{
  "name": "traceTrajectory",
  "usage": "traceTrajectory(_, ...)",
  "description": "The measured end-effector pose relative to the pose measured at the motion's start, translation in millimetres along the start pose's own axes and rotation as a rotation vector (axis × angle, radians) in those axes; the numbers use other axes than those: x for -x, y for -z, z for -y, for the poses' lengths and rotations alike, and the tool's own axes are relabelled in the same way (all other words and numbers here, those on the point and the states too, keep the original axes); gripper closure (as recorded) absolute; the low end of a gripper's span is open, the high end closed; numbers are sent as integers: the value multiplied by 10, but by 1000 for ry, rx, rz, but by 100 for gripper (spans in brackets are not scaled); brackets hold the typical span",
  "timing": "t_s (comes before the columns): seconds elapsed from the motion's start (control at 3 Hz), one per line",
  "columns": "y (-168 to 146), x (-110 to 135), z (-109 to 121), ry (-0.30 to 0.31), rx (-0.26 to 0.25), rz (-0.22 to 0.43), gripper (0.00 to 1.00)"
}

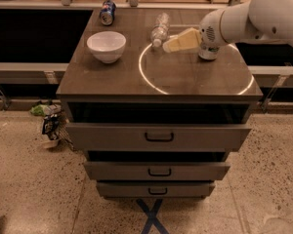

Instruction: Move water bottle near white bowl

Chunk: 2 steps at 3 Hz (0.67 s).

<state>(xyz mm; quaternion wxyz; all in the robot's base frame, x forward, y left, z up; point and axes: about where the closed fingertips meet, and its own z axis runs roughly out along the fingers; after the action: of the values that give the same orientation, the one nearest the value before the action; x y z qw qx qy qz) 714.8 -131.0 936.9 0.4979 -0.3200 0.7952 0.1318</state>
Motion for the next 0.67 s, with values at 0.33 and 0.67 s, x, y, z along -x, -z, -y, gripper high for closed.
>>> traceTrajectory(0.33, -30, 24, 8, 12, -19, 9, 0)
traceTrajectory(0.67, -416, 162, 116, -9, -69, 65, 0)
